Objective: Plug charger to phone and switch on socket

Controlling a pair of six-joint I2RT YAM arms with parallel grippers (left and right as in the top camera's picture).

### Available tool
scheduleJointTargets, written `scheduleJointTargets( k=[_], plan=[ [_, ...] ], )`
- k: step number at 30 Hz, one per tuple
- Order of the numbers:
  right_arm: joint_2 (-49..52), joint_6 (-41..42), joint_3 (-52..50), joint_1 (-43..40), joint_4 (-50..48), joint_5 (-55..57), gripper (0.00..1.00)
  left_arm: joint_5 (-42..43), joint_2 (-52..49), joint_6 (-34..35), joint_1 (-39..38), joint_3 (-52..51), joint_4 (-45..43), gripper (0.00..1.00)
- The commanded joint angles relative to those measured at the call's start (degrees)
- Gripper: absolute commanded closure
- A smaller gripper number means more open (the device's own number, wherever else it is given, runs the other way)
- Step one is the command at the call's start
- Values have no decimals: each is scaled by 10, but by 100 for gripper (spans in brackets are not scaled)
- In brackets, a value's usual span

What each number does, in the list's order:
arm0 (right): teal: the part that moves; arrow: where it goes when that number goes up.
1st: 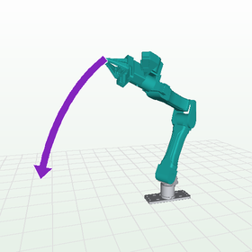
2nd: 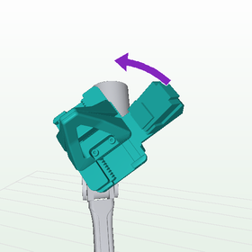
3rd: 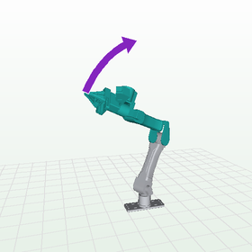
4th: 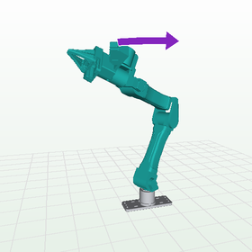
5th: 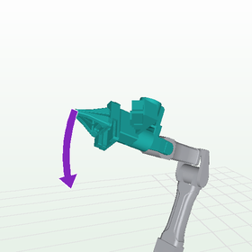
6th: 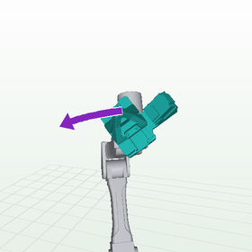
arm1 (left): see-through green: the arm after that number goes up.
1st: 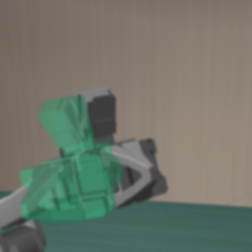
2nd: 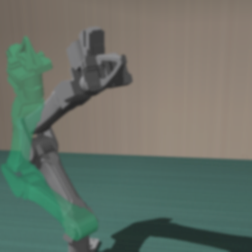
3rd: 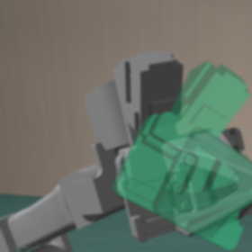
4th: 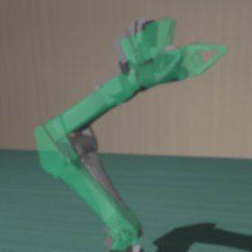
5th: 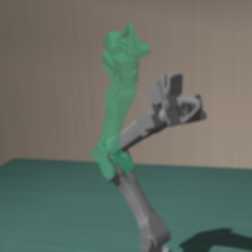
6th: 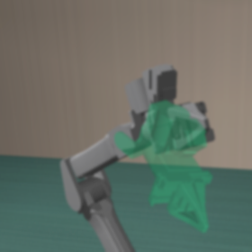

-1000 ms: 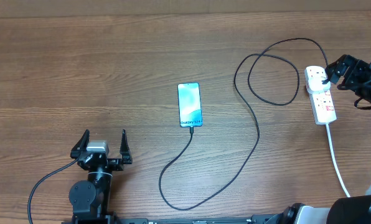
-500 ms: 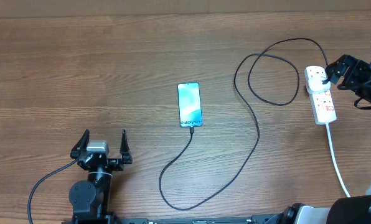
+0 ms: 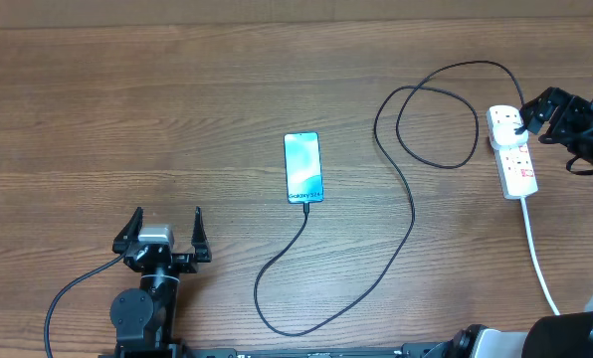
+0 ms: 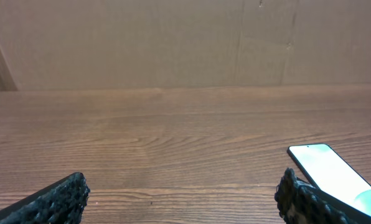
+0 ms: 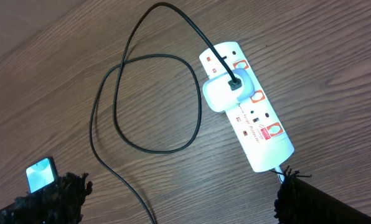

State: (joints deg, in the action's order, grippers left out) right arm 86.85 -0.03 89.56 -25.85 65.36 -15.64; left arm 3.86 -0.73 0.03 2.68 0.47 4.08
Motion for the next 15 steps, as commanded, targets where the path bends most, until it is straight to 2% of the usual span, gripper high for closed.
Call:
scheduleJointTargets(
  k=[1,12,15],
  plan=[
    [-1,-4,2,1,-3,2,0,5,5,8,4,-2,1,0],
    [-15,-2,-2,8,-12,-14,0,5,5,8,4,-2,1,0],
    [-36,-2,-12,28,-50,-31,0,5,5,8,4,-2,1,0]
  ],
)
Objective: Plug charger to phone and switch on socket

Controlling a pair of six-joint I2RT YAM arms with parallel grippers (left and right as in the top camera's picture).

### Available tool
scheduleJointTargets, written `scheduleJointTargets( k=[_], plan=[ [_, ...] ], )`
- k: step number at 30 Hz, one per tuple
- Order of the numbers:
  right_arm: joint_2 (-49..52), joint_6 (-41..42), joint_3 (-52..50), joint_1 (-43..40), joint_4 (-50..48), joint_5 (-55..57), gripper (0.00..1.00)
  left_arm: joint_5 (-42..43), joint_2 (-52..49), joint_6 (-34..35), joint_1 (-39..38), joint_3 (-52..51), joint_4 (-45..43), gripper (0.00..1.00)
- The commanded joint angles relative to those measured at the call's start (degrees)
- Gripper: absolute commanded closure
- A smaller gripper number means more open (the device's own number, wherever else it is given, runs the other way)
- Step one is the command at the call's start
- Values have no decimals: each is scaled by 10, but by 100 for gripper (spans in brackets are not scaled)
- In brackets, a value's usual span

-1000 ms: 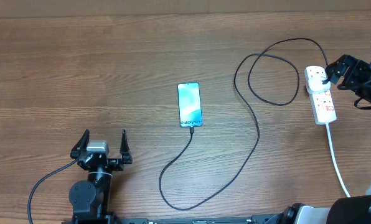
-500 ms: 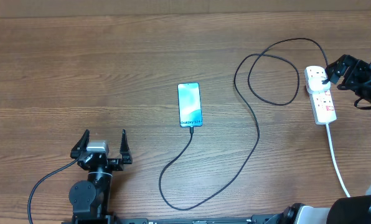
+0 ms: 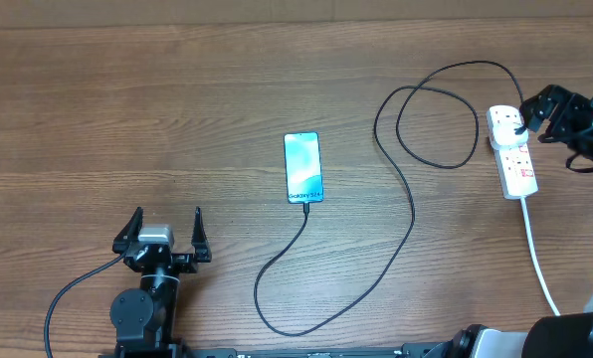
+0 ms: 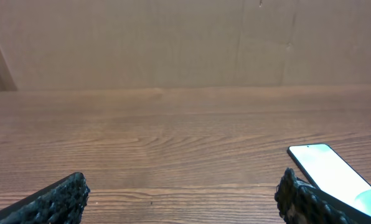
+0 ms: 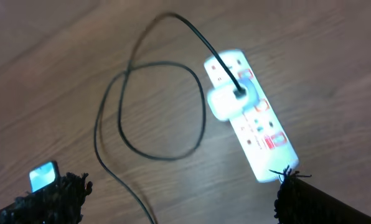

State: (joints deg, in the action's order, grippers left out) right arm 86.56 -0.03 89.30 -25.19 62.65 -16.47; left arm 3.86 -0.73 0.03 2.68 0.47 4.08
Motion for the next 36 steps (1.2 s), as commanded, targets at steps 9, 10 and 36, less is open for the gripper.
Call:
scheduleJointTargets(
  k=[9,10,36],
  plan=[
    [-133,-2,-121,148,-224,-8,0,5,5,8,4,-2,1,0],
    [-148,-2,-145,165,-259,-2,0,5,5,8,4,-2,1,0],
    [-559,-2,-732,274,-729,64,0,5,5,8,4,-2,1,0]
  ],
)
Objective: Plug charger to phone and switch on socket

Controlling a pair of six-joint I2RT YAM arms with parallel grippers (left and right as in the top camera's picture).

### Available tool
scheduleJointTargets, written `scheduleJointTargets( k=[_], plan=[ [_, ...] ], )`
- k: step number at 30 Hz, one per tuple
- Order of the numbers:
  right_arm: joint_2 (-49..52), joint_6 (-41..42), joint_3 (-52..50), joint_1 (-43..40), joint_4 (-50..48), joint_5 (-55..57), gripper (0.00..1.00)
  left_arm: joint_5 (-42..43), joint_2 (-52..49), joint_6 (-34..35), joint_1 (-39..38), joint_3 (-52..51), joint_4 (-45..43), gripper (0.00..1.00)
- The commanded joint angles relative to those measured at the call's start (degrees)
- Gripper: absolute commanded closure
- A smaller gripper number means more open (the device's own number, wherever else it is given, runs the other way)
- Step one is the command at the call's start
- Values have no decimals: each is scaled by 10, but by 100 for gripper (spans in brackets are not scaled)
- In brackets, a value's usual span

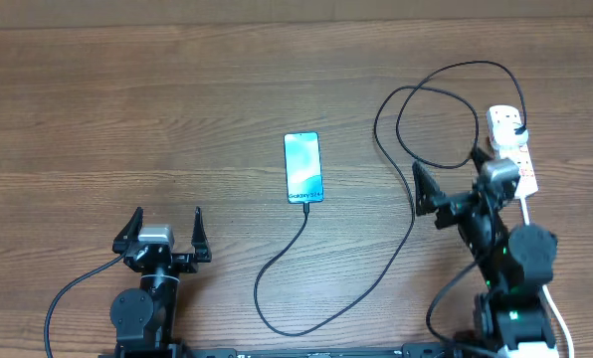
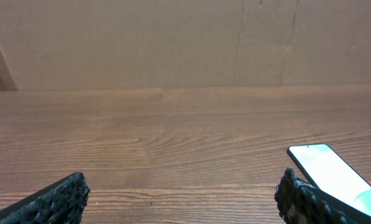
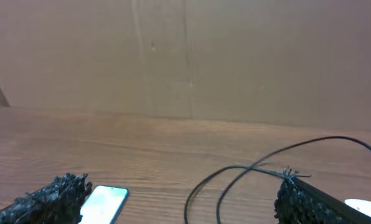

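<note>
The phone [image 1: 302, 167] lies screen up and lit at the table's middle, with the black charger cable [image 1: 410, 221] plugged into its near end. That cable loops right to the white charger [image 1: 507, 122] seated in the white power strip [image 1: 520, 159]. My right gripper [image 1: 448, 177] is open and empty, low over the table just left of the strip, facing the back wall. In its wrist view the phone [image 3: 104, 202], the cable [image 3: 248, 171] and a white corner of the strip [image 3: 363, 205] show. My left gripper [image 1: 165, 221] stands open at the front left, the phone [image 2: 335, 177] to its right.
A brown cardboard wall [image 3: 185, 56] closes the back of the wooden table [image 1: 127, 99]. The strip's own white lead [image 1: 550, 293] runs to the front edge beside the right arm. A cable loop [image 1: 267, 308] lies near the front middle.
My right gripper has moved from above the power strip at the far right to a low spot nearer the front, left of the strip. It stays open. Left arm, phone and cable are unchanged.
At the oldest moment my right gripper was open over the strip, the charger plugged in and the phone lit with its cable attached. Half a second later it stood slightly farther from the strip. Now it sits low, facing the wall. The left arm never moved.
</note>
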State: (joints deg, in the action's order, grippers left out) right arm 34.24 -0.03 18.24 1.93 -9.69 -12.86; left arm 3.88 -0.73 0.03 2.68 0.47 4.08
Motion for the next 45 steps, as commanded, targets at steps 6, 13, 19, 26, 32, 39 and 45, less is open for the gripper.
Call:
scheduleJointTargets(
  k=[6,13,19,26,32,39,45],
  plan=[
    [-126,-3,-56,3,-5,45,0,4,5,8,4,-2,1,0],
    [-204,-2,-108,3,-7,47,0,4,5,8,4,-2,1,0],
    [-283,-2,-159,3,-7,47,0,4,5,8,4,-2,1,0],
    [-341,9,-178,3,41,49,0,4,5,8,4,-2,1,0],
    [-341,10,-178,3,139,45,0,4,5,8,4,-2,1,0],
    [-341,11,-178,3,139,45,0,4,5,8,4,-2,1,0],
    [-341,11,-178,3,139,45,0,4,5,8,4,-2,1,0]
  ],
)
